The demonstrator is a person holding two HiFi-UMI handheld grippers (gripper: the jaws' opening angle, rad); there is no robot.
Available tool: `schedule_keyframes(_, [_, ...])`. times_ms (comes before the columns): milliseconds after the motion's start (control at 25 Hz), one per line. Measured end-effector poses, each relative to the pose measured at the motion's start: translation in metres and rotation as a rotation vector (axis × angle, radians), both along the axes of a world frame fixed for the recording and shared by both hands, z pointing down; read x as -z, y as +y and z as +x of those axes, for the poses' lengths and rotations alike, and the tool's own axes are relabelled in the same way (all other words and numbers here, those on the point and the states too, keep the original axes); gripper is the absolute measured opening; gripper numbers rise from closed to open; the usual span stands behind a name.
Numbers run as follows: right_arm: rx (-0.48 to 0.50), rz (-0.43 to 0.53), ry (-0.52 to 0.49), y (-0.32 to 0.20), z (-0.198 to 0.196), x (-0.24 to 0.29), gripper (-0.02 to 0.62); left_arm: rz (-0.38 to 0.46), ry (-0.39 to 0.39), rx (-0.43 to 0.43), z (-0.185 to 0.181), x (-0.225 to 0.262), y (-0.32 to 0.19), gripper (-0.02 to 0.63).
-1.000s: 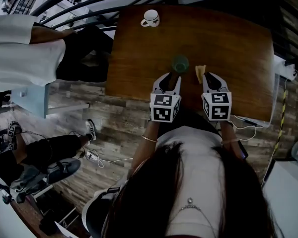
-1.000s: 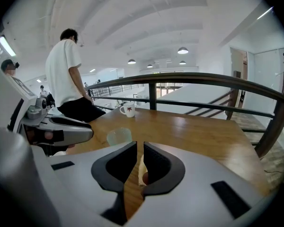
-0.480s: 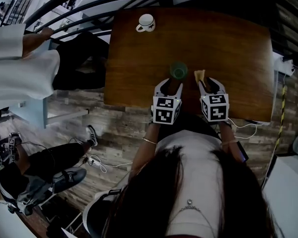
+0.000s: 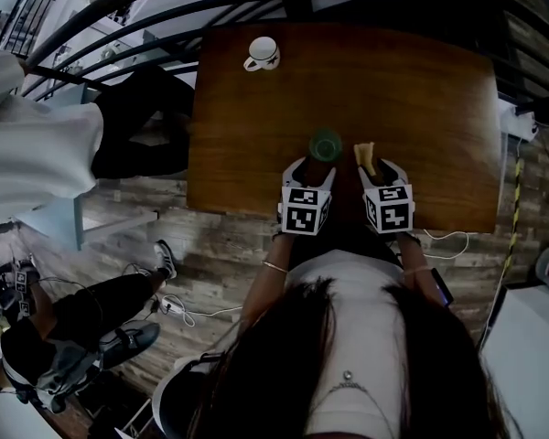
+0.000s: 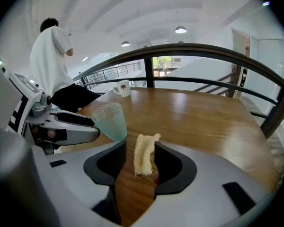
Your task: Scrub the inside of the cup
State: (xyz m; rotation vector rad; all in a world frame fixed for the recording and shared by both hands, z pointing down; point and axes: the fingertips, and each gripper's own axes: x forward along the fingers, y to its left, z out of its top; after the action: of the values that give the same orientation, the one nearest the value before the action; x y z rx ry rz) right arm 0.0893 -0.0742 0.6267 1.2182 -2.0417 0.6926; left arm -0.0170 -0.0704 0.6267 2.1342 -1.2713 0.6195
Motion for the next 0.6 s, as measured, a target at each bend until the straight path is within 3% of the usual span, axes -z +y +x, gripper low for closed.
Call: schedule_keyframes(600, [0.003, -0.09, 0.026, -0.001, 0.0, -0.034, 0.21, -0.053, -0.039, -0.006, 0.009, -0.042, -0.011, 0.305])
